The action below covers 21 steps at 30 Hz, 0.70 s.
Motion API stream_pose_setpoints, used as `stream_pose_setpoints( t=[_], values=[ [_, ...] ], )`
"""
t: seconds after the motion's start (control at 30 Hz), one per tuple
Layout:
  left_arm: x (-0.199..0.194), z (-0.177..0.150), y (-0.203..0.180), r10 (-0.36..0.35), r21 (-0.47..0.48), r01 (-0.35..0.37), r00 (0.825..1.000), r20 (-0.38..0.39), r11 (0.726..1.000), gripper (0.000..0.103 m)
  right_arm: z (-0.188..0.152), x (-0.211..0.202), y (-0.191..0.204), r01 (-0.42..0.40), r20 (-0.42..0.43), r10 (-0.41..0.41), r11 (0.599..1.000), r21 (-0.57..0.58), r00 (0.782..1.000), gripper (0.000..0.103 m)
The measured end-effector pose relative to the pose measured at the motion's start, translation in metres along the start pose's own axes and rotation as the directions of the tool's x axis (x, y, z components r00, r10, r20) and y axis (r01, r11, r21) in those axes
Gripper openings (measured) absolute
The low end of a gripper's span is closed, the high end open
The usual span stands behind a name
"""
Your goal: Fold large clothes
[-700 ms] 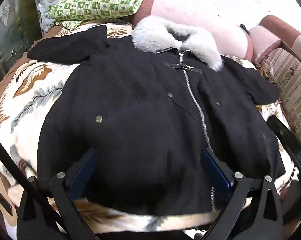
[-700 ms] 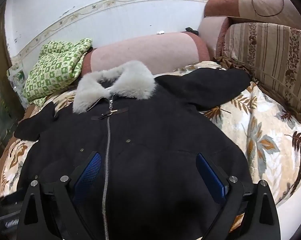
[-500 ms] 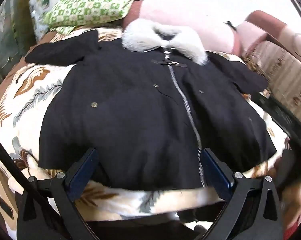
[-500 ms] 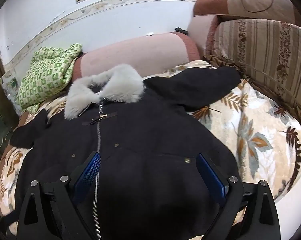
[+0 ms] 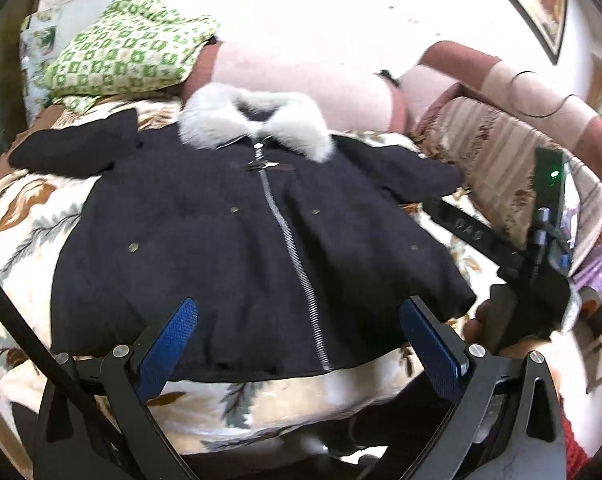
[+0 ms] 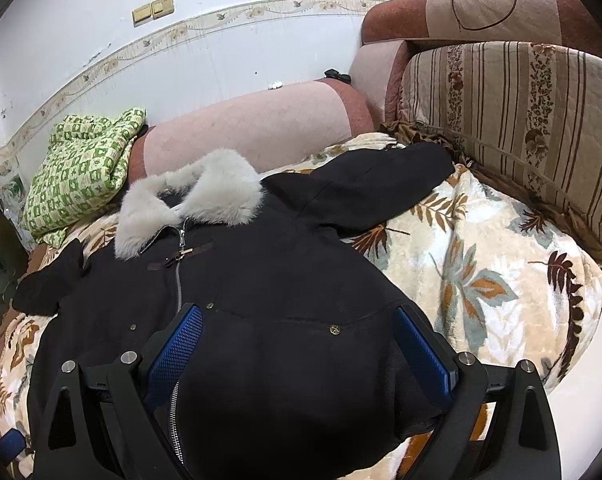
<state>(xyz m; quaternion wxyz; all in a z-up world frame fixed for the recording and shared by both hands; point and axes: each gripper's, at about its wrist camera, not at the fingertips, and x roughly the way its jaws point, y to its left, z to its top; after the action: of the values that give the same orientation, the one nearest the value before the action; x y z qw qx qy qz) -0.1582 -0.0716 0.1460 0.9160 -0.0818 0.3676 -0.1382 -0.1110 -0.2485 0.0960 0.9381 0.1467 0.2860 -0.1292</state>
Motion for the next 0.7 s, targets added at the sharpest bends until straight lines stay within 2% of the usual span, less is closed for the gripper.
stream_pose_setpoints(
  t=[0.07, 0.17, 0.2, 0.33, 0.47, 0.57, 0.7],
  values=[
    [-0.004, 0.016, 0.027, -0.018, 0.031, 0.018, 1.0, 0.006, 0.999, 0.101, 0.0, -0.003, -0.002, 0.001, 0.012, -0.001, 1.0, 0.001, 1.0, 0.098],
    [-0.004, 0.015, 0.031, 0.08, 0.045, -0.081, 0.996, 0.033, 0.996, 0.101, 0.001, -0.006, -0.005, 0.003, 0.024, -0.003, 1.0, 0.003, 1.0, 0.098],
    [-0.014, 0.008, 0.031, 0.108, 0.065, -0.111, 0.993, 0.041, 0.992, 0.101, 0.001, -0.008, -0.004, 0.003, 0.026, -0.003, 1.0, 0.001, 1.0, 0.098],
    [-0.048, 0.02, 0.057, 0.185, 0.055, -0.19, 0.979, 0.083, 0.98, 0.101, 0.001, -0.012, 0.0, 0.003, 0.038, -0.002, 1.0, -0.022, 0.999, 0.098],
    [-0.068, 0.035, 0.069, 0.254, 0.041, -0.263, 0.955, 0.156, 0.964, 0.101, 0.0, -0.016, 0.008, -0.013, 0.049, 0.015, 0.999, -0.049, 0.999, 0.098],
    [-0.074, 0.048, 0.08, 0.277, 0.042, -0.29, 0.943, 0.186, 0.956, 0.101, 0.0, -0.017, 0.011, -0.02, 0.058, 0.023, 0.998, -0.057, 0.998, 0.098],
    [-0.068, 0.059, 0.086, 0.326, 0.031, -0.345, 0.909, 0.26, 0.938, 0.101, -0.002, -0.02, 0.015, -0.026, 0.082, 0.032, 0.997, -0.075, 0.996, 0.098]
  ],
)
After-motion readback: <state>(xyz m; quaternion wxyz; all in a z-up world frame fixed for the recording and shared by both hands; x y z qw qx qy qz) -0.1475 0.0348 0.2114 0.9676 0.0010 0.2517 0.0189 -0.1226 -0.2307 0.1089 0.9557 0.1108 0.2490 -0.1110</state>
